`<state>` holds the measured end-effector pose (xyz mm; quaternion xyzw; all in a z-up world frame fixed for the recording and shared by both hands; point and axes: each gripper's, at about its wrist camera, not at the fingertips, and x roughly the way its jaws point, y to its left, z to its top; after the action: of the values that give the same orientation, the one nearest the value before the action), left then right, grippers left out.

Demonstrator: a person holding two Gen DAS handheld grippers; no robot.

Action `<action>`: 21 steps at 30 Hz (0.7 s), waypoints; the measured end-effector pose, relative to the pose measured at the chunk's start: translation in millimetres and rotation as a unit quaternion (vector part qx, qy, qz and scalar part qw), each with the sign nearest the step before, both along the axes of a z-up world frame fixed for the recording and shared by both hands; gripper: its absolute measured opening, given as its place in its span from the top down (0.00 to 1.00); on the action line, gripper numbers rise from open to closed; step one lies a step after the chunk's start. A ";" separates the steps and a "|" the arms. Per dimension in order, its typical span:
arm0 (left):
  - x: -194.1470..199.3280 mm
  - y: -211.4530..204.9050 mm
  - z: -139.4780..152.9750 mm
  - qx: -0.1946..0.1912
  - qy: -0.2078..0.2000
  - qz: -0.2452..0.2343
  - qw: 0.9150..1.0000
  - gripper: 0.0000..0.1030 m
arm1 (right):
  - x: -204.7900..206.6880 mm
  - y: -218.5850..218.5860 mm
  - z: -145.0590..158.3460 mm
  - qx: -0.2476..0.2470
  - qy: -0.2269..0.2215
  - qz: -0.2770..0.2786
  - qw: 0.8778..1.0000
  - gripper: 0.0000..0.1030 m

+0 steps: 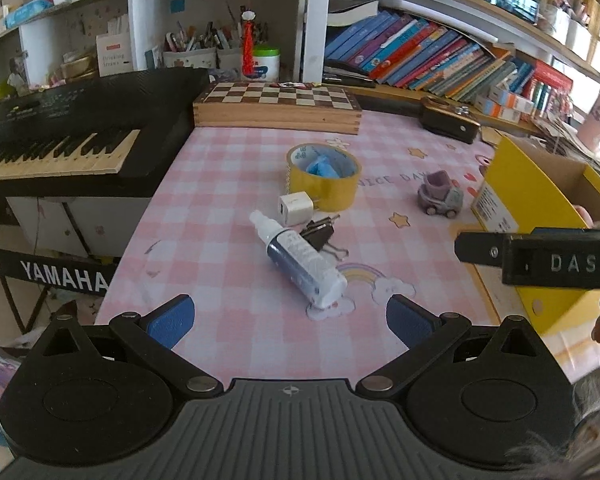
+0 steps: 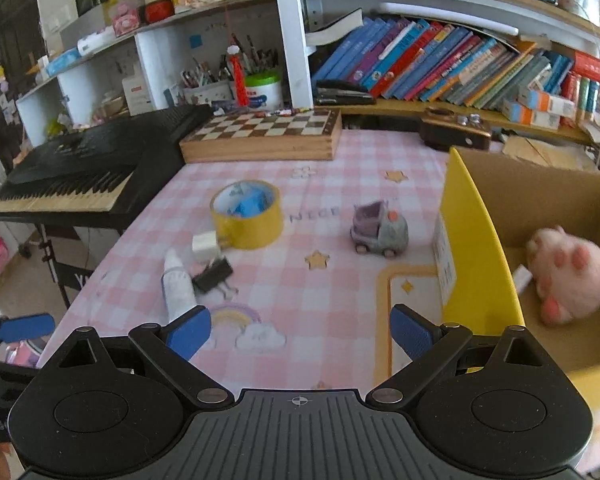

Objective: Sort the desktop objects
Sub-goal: 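Grasp the white spray bottle with the left tool while the right tool approaches the grey toy car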

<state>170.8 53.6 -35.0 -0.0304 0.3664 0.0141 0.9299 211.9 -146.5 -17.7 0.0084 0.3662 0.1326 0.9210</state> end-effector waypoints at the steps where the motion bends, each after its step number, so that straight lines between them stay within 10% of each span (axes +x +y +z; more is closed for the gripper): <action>1: 5.1 -0.8 -1.6 0.002 0.000 0.002 1.000 0.00 | 5.3 0.0 -0.4 0.001 0.000 -0.003 1.000 0.05; 21: 93.8 -24.0 -40.0 0.010 0.022 0.010 1.000 0.09 | 112.8 2.3 -28.2 -0.007 0.030 -0.041 0.999 0.05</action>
<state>264.6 29.5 -75.0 -0.0245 0.3866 0.0280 0.9215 324.7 -144.2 -45.9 0.0214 0.3939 0.0917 0.9143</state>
